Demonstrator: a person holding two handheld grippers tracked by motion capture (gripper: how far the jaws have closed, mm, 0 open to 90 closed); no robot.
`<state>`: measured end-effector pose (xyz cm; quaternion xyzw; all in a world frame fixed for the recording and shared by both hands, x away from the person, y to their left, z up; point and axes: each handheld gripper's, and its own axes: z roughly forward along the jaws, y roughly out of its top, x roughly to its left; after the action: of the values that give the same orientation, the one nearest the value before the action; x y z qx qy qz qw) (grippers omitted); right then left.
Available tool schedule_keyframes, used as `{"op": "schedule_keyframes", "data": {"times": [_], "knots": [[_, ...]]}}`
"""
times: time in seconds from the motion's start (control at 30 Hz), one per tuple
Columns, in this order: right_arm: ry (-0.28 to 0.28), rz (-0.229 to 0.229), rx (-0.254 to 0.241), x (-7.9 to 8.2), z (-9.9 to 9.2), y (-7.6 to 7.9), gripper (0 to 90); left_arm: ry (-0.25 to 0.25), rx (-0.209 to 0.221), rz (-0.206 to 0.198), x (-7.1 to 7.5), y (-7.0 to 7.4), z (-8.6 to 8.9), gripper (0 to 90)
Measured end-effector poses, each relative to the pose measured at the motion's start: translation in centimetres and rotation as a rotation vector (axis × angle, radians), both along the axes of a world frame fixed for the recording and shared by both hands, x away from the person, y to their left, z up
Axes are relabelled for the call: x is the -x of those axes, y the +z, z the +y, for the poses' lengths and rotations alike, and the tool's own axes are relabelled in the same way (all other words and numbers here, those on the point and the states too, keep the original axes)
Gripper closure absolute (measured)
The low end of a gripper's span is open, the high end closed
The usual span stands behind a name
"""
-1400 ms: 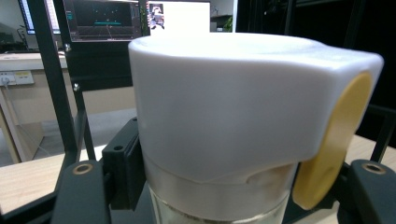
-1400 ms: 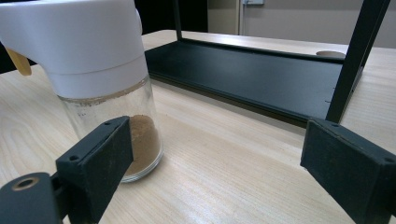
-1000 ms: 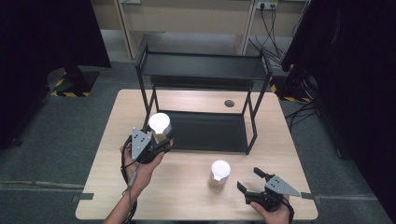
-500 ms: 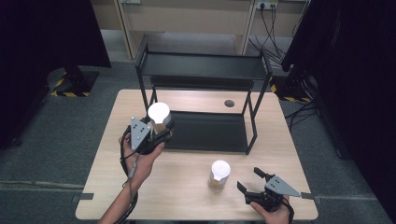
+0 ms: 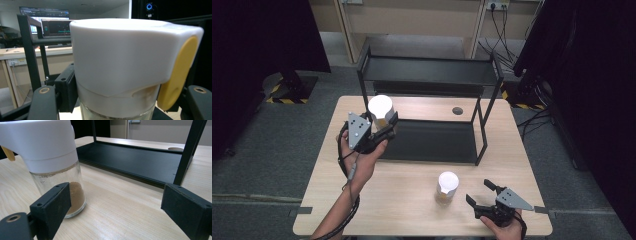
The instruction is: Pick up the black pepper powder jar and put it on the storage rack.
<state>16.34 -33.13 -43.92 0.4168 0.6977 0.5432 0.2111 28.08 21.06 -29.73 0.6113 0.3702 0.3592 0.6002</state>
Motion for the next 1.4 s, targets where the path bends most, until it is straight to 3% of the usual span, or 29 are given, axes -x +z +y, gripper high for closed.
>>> {"op": "schedule_keyframes", "data": {"times": [0.33,1.13,1.4], "knots": [[-0.002,0.006,-0.004,-0.1,0.0,0.0,9.1,0.035,0.013,0.002,-0.7,1.2,-0.1,30.6],[-0.008,0.007,-0.007,-0.1,0.0,0.0,9.1,0.044,-0.002,-0.029,-2.2,4.6,-0.9,30.6],[-0.007,0.011,-0.007,-0.1,0.0,0.0,9.1,0.051,-0.001,-0.025,-2.8,5.1,-1.1,30.6]]}}
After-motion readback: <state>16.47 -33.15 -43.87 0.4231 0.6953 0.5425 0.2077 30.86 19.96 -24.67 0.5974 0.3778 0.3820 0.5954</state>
